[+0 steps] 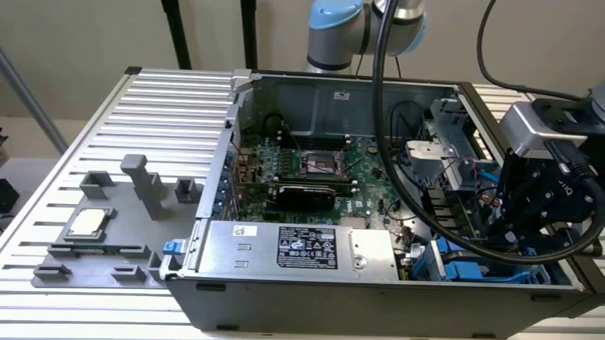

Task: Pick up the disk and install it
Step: 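Insert the second disk wire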

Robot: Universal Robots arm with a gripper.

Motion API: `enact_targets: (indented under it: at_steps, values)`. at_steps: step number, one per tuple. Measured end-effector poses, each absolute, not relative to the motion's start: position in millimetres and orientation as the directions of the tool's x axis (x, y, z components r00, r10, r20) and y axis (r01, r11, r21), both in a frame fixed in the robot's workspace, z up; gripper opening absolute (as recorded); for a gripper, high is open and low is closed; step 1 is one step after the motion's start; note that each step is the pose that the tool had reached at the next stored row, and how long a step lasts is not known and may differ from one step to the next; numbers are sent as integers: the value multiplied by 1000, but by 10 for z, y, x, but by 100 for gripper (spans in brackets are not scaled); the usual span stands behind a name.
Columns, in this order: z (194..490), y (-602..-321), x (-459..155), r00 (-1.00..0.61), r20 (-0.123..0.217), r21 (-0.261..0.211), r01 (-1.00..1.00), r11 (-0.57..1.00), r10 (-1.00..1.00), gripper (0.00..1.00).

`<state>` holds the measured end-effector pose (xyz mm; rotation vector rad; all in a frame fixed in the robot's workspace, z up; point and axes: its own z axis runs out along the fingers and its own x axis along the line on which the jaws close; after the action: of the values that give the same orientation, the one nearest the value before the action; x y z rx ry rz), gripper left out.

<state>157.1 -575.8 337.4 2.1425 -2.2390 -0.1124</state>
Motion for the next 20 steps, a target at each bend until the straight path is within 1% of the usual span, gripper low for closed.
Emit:
enact_targets:
  at_steps: [5, 8, 9, 20]
  values:
    - [3341, -5748, 1576, -48, -17, 80, -996, 47, -999, 0]
    - [3319, -5745, 1578, -50, -21, 80, -996, 48, -999, 0]
    - [3326, -5745, 1578, -50, -20, 80, -996, 48, -999, 100]
    - [3729, -5750, 1440, -50, -21, 79, -996, 48, -999, 100]
